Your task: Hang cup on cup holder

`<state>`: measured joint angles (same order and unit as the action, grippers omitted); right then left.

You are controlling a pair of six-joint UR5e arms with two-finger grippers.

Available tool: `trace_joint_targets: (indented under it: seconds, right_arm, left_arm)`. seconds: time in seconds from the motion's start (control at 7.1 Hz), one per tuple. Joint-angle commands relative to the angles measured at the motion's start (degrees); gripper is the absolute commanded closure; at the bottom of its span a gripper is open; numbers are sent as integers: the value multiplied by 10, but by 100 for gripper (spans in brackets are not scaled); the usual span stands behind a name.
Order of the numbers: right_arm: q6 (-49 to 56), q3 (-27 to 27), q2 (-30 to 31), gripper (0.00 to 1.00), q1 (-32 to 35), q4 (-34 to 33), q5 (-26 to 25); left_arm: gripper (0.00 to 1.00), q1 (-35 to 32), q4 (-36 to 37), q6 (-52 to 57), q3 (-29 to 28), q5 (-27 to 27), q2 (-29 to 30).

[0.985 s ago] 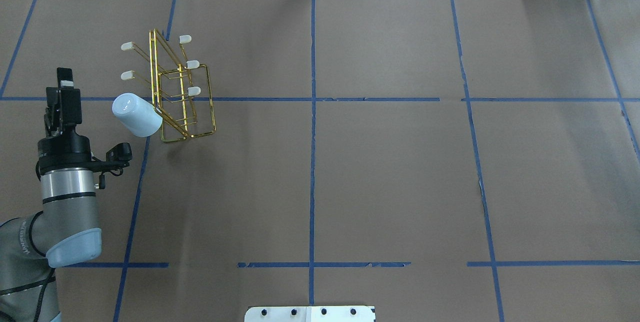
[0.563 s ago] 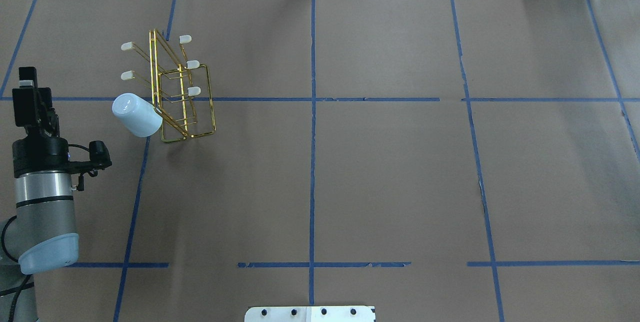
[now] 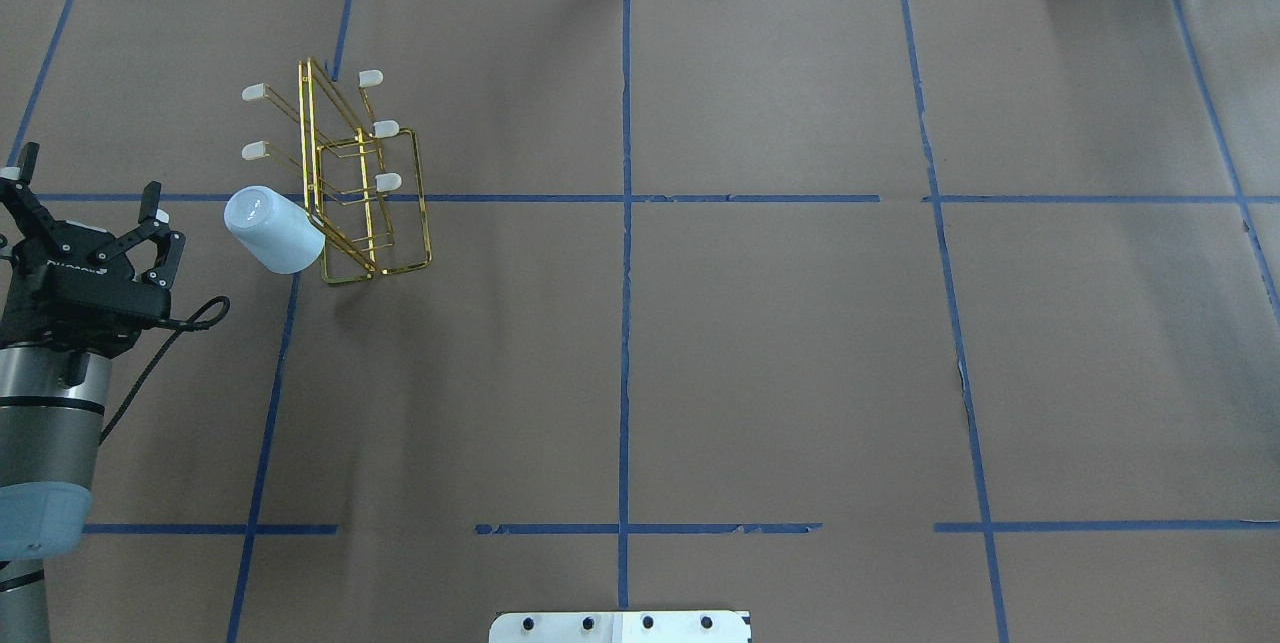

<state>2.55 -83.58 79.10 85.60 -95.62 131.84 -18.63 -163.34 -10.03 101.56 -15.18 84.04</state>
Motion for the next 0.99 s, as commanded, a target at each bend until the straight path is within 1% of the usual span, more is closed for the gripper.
trace_joint_targets:
  seconds: [0.0,0.14,0.28,0.42,0.56,0.7,0.84]
  right_arm:
    - [0,0,0,0,0,0,0]
    - [0,0,0,0,0,0,0]
    - [0,0,0,0,0,0,0]
    - [0,0,0,0,0,0,0]
    - [0,0,0,0,0,0,0]
    - [0,0,0,0,0,0,0]
    - [0,0,0,0,0,0,0]
  left_arm:
    - [0,1,-119,-235,2,-42,0]
    - [0,0,-205,-287,8,-102,-1]
    - [0,-3,-244,-337,8,-134,-2]
    - [0,-5,-242,-363,8,-190,-11]
    - [0,-27,-238,-365,9,-282,-37]
    - [0,-72,-213,-370,9,-373,-39]
    - [0,-142,-187,-370,11,-492,-41]
